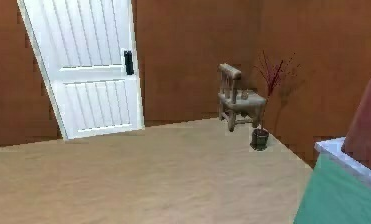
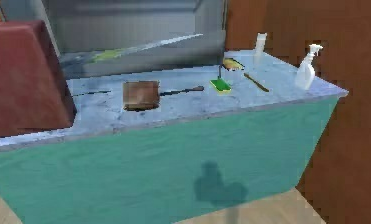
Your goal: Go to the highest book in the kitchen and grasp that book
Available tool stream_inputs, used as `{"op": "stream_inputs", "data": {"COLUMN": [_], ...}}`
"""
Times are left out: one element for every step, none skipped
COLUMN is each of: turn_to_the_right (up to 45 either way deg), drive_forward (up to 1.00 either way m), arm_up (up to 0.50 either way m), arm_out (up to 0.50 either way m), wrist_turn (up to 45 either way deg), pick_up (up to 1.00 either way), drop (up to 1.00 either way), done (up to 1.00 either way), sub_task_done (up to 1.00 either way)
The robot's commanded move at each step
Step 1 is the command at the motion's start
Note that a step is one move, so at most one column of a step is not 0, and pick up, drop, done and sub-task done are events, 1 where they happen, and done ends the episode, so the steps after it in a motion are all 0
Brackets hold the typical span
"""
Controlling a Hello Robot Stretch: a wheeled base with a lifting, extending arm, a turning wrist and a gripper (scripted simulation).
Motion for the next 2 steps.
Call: {"op": "stream_inputs", "data": {"turn_to_the_right": [45.0, 45.0], "drive_forward": [0.00, 0.00], "arm_up": [0.00, 0.00], "arm_out": [0.00, 0.00], "wrist_turn": [0.0, 0.0], "pick_up": [0.00, 0.00], "drop": [0.00, 0.00], "done": [0.00, 0.00], "sub_task_done": [0.00, 0.00]}}
